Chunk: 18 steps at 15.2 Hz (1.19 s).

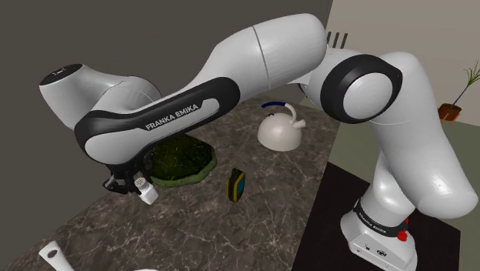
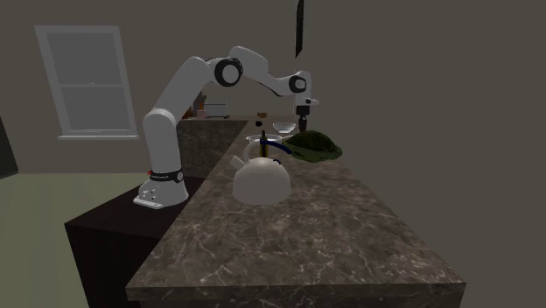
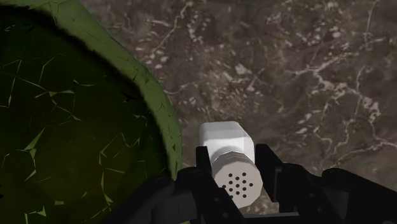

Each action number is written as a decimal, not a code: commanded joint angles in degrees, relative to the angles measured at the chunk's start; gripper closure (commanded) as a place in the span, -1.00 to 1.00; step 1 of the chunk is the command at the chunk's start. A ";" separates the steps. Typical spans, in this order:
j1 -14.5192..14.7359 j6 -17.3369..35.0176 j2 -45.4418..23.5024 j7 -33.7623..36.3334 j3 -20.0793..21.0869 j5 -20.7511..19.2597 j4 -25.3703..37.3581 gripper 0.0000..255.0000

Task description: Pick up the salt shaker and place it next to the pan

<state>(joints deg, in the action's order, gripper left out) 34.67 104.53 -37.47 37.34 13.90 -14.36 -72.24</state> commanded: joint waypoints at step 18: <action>1.04 -7.23 -0.03 -0.63 0.20 0.31 7.35 -1.00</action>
